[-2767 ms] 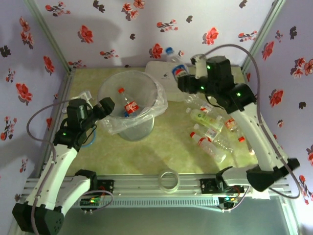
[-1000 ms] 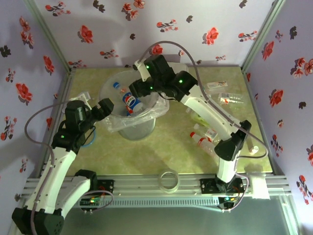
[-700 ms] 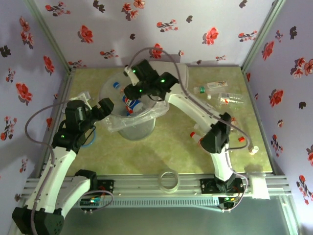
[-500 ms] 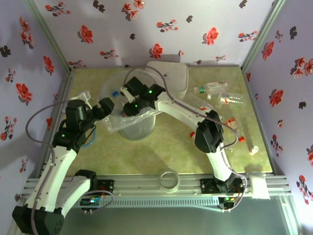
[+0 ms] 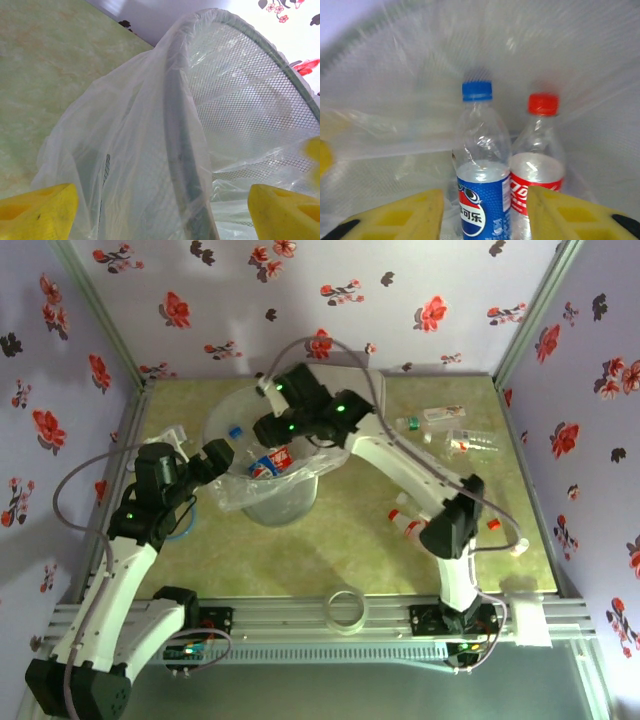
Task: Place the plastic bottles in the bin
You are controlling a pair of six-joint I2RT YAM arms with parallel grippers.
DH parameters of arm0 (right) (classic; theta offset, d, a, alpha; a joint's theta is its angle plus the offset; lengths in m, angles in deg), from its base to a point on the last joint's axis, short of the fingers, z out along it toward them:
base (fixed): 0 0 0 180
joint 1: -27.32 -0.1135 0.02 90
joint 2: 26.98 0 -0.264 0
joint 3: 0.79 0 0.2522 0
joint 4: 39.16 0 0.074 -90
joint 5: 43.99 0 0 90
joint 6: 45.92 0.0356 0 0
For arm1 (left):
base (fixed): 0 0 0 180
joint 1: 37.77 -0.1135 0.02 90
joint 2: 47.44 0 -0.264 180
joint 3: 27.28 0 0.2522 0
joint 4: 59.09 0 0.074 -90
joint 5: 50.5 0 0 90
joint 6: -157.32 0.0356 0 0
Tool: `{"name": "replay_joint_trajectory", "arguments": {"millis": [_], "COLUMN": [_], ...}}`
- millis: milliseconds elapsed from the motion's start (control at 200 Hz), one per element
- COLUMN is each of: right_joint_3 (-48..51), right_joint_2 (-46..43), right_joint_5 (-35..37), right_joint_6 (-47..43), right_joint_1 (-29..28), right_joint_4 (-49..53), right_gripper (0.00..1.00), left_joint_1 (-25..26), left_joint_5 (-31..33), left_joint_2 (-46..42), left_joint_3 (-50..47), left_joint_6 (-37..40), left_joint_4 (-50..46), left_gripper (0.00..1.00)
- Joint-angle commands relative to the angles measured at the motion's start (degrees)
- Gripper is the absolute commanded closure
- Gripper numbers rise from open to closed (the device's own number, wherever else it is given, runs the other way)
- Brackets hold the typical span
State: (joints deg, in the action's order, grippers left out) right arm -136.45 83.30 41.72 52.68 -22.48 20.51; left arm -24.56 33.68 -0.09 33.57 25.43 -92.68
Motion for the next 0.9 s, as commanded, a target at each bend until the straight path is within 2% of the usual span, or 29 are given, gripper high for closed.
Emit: {"name": "replay_joint_trajectory", "arguments": {"millis": [0, 315, 425, 495, 685, 895], "right_joint_3": [3.72, 27.9, 35.78, 40.07, 49.29, 57.33], "right_joint_2": [-9.2, -29.76, -35.62, -38.74, -42.39, -40.09], "right_joint_5": [4.7, 7.49, 7.38, 8.67, 14.46, 10.64], "right_joint_6": [-0.37, 8.2, 14.31, 14.7, 11.03, 11.65], "right_joint_1": [2.41, 17.17, 24.02, 26.96, 28.92, 27.91], "right_joint_4": [-2.52, -5.66, -4.77, -2.81, 7.53, 14.07], "right_gripper": [0.46, 0.26, 0.25, 0.24, 0.21, 0.25], "left_joint_1": [-0.38, -0.39, -0.44, -0.41, -0.38, -0.41], "left_joint_5": [-0.47, -0.59, -0.59, -0.59, -0.5, -0.59], "left_joint_2": [0.11, 0.89, 0.88, 0.85, 0.95, 2.06], "left_joint_3": [1.0, 1.19, 1.47, 1.51, 1.42, 1.88], "left_joint_6": [0.75, 1.24, 1.26, 1.15, 1.28, 0.85], "left_joint_4": [-0.82, -0.42, -0.49, -0.47, -0.05, 0.89], "left_gripper": [0.11, 0.11, 0.11, 0.11, 0.11, 0.11]}}
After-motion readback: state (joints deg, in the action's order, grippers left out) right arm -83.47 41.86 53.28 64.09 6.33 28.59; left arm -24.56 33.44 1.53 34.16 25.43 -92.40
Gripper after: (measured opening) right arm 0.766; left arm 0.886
